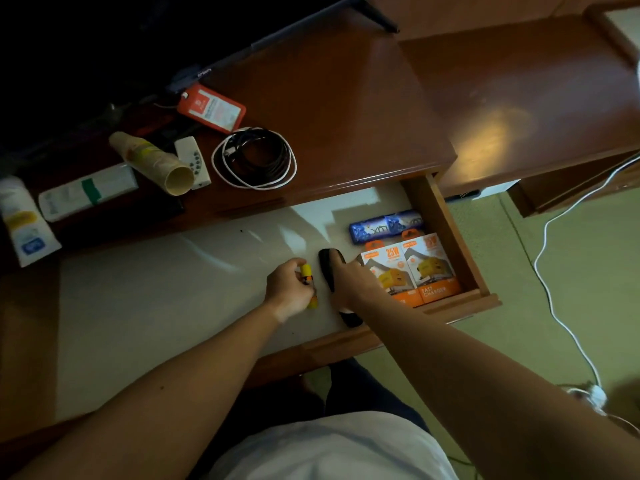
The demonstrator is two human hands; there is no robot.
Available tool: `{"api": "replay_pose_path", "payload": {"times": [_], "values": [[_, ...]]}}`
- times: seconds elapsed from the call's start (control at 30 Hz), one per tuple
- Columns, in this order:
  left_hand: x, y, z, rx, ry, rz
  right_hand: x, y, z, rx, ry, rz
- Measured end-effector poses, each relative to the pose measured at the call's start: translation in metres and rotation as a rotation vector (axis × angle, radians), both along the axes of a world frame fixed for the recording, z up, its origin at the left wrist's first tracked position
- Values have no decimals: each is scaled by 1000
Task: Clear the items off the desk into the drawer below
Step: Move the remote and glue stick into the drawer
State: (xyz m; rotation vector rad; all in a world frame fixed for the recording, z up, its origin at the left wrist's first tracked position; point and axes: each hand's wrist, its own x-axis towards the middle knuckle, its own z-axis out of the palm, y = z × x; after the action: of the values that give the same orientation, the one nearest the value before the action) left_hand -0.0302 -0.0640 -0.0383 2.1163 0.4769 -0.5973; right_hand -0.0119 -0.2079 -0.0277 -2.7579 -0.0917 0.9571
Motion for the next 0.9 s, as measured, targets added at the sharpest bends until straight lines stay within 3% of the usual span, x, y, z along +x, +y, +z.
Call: {"api": "replay_pose_path", "payload": {"times": [0.57, 0.9], "values": [[-1, -2, -17, 68, -2, -73, 36, 14, -1, -240, -214, 366], [-2, -26, -23, 23, -9, -83, 44, -3, 7, -274, -225, 384]]}}
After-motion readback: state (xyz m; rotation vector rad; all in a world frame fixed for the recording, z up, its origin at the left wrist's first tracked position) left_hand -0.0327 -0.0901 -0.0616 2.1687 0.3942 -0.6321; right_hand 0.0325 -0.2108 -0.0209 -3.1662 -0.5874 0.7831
